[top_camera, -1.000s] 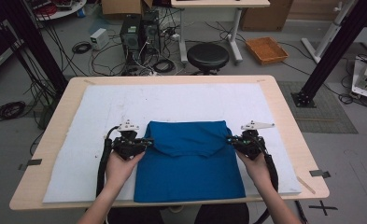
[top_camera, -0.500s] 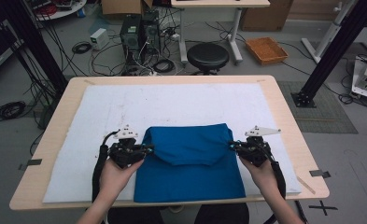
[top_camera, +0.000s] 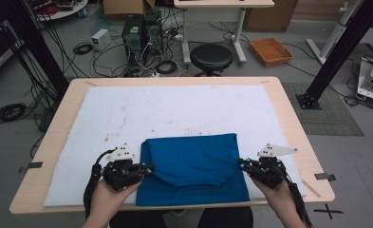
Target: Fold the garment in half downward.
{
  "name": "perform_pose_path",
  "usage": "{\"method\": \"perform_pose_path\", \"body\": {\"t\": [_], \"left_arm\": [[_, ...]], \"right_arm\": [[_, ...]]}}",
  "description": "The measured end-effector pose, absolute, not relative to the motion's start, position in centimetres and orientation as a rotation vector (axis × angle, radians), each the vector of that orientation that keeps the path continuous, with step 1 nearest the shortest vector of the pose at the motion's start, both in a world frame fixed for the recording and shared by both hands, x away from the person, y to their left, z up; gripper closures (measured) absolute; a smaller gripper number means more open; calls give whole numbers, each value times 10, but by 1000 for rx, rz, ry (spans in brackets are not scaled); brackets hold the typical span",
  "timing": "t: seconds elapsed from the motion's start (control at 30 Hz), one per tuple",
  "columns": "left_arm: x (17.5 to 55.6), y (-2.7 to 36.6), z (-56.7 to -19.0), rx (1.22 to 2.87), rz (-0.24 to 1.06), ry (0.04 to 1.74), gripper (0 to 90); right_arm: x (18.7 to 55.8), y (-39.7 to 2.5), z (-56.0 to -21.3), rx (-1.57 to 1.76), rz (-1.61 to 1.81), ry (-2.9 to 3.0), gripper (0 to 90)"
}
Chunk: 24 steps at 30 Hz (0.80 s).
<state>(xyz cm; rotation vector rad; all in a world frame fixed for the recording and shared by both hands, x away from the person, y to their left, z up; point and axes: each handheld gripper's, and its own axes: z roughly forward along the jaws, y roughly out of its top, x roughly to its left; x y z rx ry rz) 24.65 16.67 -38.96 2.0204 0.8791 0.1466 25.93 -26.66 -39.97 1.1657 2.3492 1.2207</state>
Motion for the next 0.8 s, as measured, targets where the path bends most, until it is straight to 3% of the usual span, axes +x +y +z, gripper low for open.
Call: {"method": "perform_pose_path", "body": {"t": [0.5,0.73,0.8], "left_arm": [[219,170,-409,2093,80,885,852],[226,170,-419,2094,69,912,846],[227,170,-421,2097,67,912,846]], "right_arm": [[223,-269,-414,1134,1139,2423,899],[230,-264,-432,1220,1114,2418,747],[233,-264,-434,1236,1114,2425,748]]}}
